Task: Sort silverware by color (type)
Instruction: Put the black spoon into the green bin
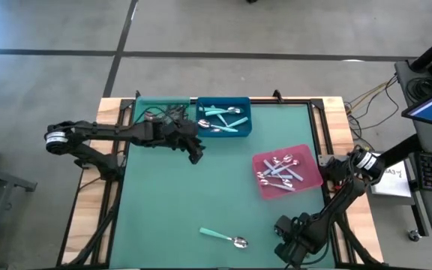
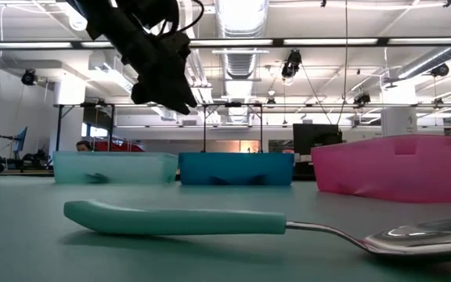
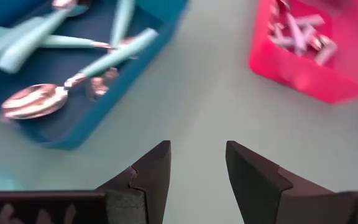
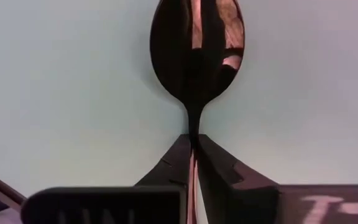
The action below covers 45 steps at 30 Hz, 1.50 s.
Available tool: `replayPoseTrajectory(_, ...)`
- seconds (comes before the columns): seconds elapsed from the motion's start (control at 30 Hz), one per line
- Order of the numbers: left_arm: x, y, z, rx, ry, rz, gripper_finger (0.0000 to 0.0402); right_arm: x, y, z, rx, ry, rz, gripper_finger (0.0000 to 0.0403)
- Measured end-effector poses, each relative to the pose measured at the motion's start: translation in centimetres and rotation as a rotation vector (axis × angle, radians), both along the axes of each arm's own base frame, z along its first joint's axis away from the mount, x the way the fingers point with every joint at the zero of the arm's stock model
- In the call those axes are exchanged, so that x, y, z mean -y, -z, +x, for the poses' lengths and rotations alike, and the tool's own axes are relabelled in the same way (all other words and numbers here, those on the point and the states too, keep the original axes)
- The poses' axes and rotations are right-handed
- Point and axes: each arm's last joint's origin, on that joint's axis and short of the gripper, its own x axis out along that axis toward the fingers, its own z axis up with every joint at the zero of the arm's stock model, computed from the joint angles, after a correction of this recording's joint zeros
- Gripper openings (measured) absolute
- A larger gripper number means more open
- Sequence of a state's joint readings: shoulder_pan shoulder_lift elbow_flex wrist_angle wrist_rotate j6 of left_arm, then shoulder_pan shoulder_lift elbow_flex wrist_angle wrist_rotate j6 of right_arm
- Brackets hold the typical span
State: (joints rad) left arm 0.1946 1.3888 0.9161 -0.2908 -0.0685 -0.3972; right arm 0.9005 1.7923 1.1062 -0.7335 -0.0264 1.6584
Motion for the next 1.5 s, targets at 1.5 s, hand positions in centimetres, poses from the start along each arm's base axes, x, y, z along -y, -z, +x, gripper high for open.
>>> replayPoseTrajectory(1.5,20.3,0.4,4.6,0.678,0.015,0.383,0.0139,9.4,-16.7,10.9,1.04,-0.339,-0.895,0.0009)
